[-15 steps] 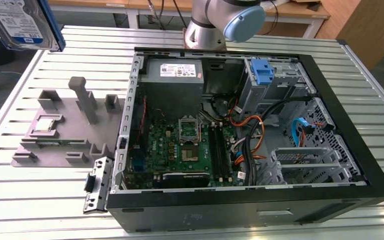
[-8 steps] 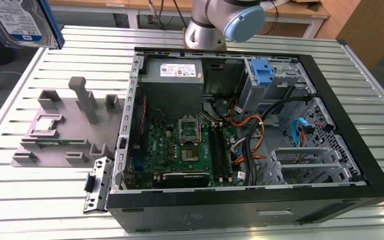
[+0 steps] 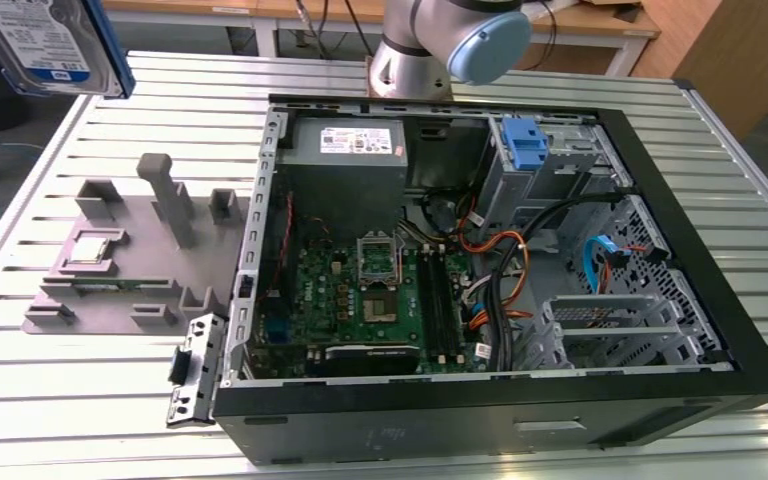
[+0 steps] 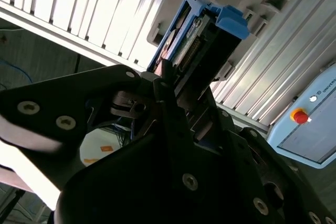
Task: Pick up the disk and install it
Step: 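Pick up the disk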
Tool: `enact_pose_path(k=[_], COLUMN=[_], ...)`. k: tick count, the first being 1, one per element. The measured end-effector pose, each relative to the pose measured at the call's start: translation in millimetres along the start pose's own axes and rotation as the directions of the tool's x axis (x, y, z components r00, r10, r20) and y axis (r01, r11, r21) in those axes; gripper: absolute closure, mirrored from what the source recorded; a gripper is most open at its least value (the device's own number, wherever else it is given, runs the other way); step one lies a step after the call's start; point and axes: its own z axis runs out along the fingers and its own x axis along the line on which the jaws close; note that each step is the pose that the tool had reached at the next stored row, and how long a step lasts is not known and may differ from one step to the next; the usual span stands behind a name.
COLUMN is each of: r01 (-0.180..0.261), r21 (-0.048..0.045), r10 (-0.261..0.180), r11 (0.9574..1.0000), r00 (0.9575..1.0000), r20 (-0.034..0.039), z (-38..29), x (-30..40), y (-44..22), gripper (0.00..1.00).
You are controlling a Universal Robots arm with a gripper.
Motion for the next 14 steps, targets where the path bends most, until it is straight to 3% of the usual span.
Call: enact_pose_path(k=[7,8,14], r01=[0.0,0.0,0.0], r21=[0.0,0.0,-0.0001], r10=[0.0,0.0,0.0], r11=[1.0,1.0,1.0], r00=[1.0,1.0,1.0], r20=[0.0001,0.0001,0.0], z=[-0.1,-0.1,-0.3], x=[-0.9,-1.2,-2.1], y=[-17.3,-23.0,-38.6], gripper=[0.65,0.65,0.65])
